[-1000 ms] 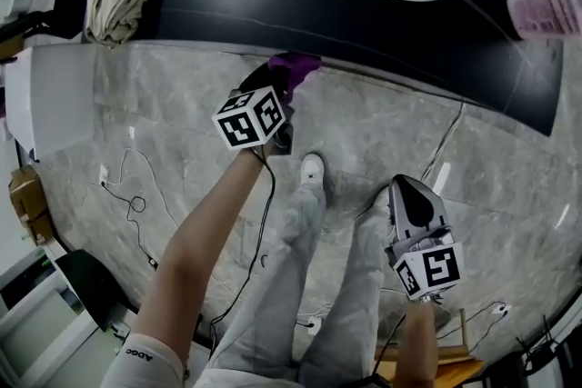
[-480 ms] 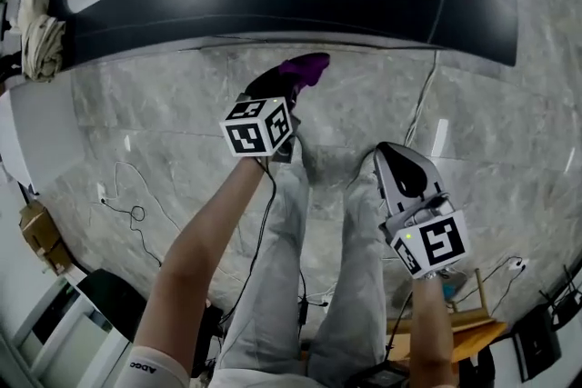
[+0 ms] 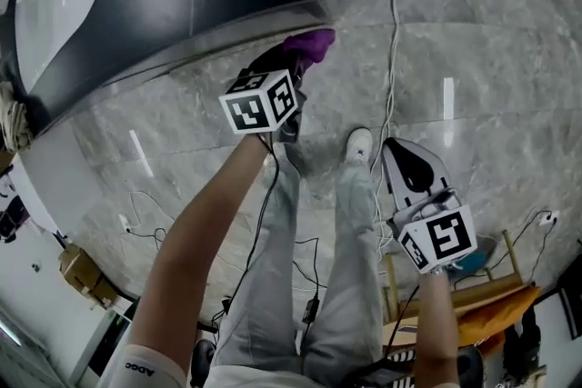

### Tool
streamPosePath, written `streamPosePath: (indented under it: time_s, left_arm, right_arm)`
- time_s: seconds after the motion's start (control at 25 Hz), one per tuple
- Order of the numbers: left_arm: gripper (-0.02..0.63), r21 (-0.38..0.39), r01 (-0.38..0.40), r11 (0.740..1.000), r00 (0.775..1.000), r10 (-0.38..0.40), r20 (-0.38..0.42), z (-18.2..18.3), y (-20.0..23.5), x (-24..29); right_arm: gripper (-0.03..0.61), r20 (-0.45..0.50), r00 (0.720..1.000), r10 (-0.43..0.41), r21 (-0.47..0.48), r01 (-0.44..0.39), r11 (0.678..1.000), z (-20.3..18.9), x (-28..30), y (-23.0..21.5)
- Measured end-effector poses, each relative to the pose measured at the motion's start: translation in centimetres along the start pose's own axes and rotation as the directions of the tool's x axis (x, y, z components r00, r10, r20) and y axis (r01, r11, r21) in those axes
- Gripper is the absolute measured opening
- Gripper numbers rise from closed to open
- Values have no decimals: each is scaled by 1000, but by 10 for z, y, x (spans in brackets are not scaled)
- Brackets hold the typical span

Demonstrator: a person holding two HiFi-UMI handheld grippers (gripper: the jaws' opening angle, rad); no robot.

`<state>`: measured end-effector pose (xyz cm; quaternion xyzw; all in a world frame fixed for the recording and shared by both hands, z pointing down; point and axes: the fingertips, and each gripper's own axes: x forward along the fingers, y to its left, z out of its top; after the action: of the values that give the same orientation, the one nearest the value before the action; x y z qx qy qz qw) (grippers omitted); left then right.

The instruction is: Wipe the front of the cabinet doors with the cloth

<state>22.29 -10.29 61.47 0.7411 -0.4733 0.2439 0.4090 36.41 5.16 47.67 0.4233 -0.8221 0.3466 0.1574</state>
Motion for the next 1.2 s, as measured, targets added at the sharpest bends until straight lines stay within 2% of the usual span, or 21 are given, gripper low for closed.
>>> streamPosePath:
  time_s: [0.08,0.2,0.4,0.56,0.72,1.08,1.2]
  left_arm:
    - [57,-34,6,999,1000,-7,-26,-1,-8,18]
    - [57,-119,-34,992,999,29,-40,0,-1,40]
    - [57,-143,-86,986,996,82,-32,-1,28,41]
    - [57,-246,-138,959,990,133,-36,-7,82,19]
    - [57,-228,-186,956,983,182,-41,-5,141,-12]
    - [57,-296,-288,911,956,293,-28,-9,263,-79]
    - [57,-292,-328,898,941,338,-19,-7,296,-100]
  right_arm:
    - [28,14,999,-36,35,35,999,-6,-11,-15]
    - [28,23,996,-82,74,80,994,-17,-21,-33]
    - [28,20,994,-112,104,109,989,-31,-16,-35]
    - [28,19,996,-85,101,83,991,-29,10,-9]
    - [28,25,999,-38,75,36,997,-16,47,26]
    - [28,11,999,43,11,-43,999,-3,108,95]
    - [28,0,999,51,4,-51,999,-5,120,109]
